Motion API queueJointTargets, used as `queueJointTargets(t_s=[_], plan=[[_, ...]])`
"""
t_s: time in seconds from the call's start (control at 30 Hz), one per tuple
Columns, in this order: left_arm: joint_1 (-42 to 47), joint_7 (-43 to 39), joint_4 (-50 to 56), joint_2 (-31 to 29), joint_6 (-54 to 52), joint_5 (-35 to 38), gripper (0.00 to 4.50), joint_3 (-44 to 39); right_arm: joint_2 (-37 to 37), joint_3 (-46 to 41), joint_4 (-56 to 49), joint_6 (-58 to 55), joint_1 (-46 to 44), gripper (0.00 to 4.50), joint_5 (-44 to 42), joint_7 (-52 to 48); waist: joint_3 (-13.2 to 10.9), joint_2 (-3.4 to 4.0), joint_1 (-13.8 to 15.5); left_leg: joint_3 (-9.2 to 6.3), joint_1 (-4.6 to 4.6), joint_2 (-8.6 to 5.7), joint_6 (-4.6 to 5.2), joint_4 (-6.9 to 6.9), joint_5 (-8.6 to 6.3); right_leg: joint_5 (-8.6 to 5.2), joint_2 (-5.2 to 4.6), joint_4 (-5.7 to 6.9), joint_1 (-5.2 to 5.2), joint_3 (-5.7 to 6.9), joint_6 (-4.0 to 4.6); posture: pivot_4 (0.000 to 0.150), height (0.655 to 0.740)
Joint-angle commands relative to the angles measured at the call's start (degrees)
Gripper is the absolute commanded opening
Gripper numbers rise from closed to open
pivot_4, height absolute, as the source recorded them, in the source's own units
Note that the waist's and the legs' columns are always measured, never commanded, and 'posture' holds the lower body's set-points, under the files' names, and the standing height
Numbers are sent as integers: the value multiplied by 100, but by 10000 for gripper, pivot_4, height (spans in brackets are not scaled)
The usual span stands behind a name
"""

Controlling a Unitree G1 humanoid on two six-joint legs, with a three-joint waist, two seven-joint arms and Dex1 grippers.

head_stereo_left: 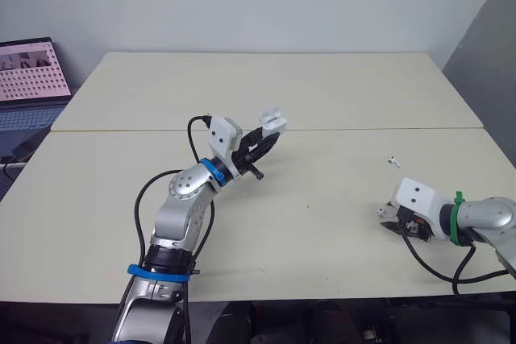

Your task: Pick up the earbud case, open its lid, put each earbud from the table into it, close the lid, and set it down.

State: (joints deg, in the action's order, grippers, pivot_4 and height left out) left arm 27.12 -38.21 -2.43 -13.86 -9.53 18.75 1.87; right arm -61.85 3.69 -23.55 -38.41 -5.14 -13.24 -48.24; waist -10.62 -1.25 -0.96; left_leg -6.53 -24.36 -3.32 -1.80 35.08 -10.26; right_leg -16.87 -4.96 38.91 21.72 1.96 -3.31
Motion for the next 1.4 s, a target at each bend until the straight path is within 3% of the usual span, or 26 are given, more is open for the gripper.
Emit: queueJointTargets(t_s=[0.03,0.23,0.53,0.77,1.07,1.37,1.4], plan=[[14,-32,302,-43,74,43,7450,-41,108,-704,-450,-824,-192,25049,-729,-124,0,0,3,-1,0,0,0,0,0,0,0,0,0,0,0,1500,7400],[67,-80,230,-1,100,51,7450,6,-51,-645,32,-1117,-690,25049,-829,-350,0,0,44,-1,0,-1,0,2,0,1,0,-1,-2,2,2,1500,7400],[70,-96,249,68,89,41,7450,21,-150,430,854,-1613,-1941,25049,-677,-932,0,0,65,3,-1,-1,1,4,0,8,-1,-2,0,-1,13,1500,7400],[-243,54,571,50,18,37,7450,-13,-195,620,560,-1527,-1632,25049,-620,-1029,0,0,74,2,-1,-1,1,3,0,15,-2,-2,2,-1,25,1500,7400],[-234,137,622,4,-29,45,7450,-33,195,753,1037,-891,-1436,25049,-76,-718,0,0,77,3,-1,-1,0,5,1,15,-1,-2,1,-1,25,1500,7400],[-195,119,618,-35,-68,48,7450,-27,126,699,1092,-655,-1090,25049,61,-754,0,0,83,0,0,-2,1,6,1,14,-1,-2,-4,1,24,1500,7400],[-190,120,617,-32,-73,47,7450,-24,119,688,1098,-631,-1063,23414,78,-749,0,0,85,0,0,-2,1,6,1,14,-1,-2,-4,1,24,1500,7400]])
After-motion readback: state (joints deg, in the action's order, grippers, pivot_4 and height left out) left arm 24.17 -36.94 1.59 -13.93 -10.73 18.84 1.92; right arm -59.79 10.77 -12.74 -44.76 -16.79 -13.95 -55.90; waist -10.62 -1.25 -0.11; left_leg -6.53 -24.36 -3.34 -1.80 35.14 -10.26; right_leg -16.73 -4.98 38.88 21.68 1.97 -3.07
